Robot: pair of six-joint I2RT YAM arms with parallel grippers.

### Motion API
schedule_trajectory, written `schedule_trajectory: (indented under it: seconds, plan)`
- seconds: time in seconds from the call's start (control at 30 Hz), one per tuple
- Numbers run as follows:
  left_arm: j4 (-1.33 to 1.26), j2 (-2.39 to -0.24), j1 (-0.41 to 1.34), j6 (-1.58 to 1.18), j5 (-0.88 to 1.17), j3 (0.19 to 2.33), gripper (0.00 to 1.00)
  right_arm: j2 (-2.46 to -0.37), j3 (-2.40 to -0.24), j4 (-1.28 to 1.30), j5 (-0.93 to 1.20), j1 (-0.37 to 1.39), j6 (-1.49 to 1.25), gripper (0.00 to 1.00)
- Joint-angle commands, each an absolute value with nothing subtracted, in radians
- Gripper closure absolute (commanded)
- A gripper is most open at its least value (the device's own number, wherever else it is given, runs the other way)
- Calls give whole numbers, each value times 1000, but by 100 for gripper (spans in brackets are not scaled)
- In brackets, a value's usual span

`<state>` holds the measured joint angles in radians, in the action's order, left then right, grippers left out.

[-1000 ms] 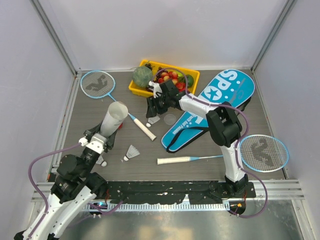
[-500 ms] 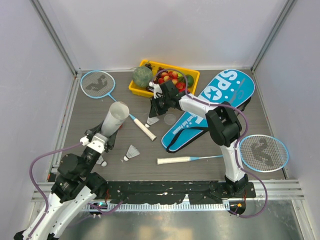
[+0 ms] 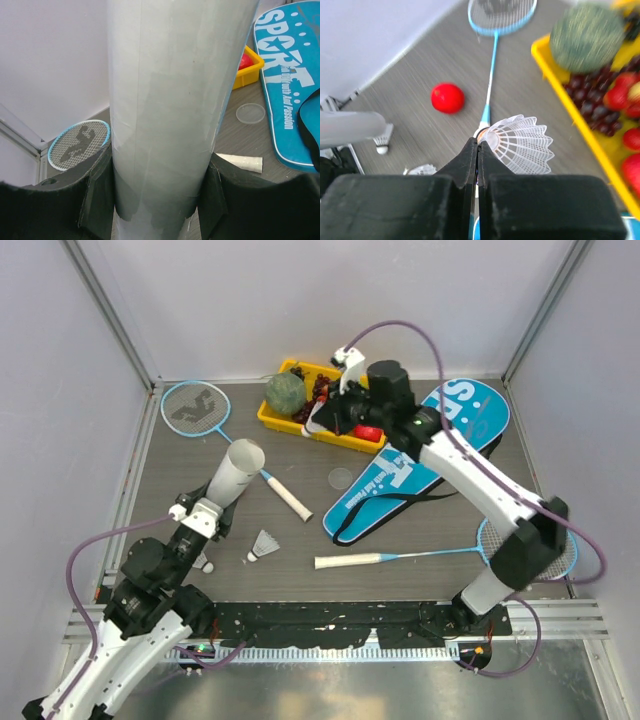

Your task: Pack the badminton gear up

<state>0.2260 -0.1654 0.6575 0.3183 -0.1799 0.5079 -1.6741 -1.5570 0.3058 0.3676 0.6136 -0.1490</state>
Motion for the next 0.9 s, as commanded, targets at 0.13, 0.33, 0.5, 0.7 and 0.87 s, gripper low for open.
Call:
schedule_trajectory:
  seconds: [0.13, 0.33, 0.5, 0.7, 0.87]
  plan:
    - [261, -238, 660, 314, -132, 649, 57, -1338, -1554, 215, 132, 813, 144, 94]
    - [356, -299, 660, 327, -46, 729, 57, -1233, -1611, 205, 126, 916, 218, 95]
    - [396, -354, 660, 376, -5, 745, 56, -1209, -1615, 233, 163, 976, 233, 95]
    - [397, -387, 660, 387, -5, 778, 56, -1198, -1621, 268, 169, 1060, 233, 95]
    - [399, -397, 660, 390, 41, 785, 56, -1186, -1603, 288, 161, 1089, 209, 95]
